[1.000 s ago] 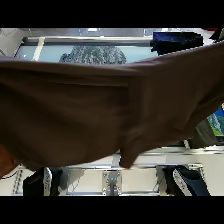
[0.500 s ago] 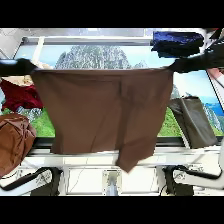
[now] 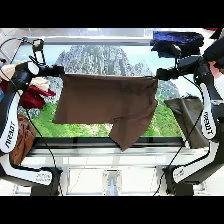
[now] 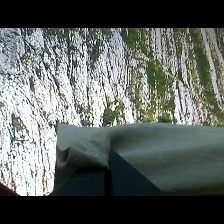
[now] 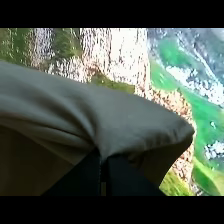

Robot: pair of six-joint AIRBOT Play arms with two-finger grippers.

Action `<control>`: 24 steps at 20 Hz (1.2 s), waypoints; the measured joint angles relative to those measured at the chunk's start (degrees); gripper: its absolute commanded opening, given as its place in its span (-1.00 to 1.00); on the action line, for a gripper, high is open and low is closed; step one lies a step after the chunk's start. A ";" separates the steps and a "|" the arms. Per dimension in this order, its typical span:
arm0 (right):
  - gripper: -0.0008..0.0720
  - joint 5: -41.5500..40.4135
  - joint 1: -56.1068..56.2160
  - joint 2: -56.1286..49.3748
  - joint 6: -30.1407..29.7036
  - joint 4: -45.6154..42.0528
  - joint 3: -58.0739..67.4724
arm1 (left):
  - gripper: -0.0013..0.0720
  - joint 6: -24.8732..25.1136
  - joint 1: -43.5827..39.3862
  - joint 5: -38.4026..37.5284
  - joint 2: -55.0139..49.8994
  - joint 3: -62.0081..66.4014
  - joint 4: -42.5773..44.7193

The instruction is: Fold the shirts.

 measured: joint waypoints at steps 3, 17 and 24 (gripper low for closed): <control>-0.94 -2.78 0.72 -0.72 -0.09 -1.27 -2.05 | -0.94 -1.55 -0.31 -5.14 -1.79 -0.09 4.57; -0.15 -10.14 4.70 1.88 -0.85 -2.51 -11.28 | 0.95 -6.60 -0.76 -15.69 -4.50 -0.15 8.15; -0.10 -19.58 -2.21 20.90 -1.64 -7.45 -14.64 | 0.95 -10.80 8.63 -19.78 16.63 -15.82 8.24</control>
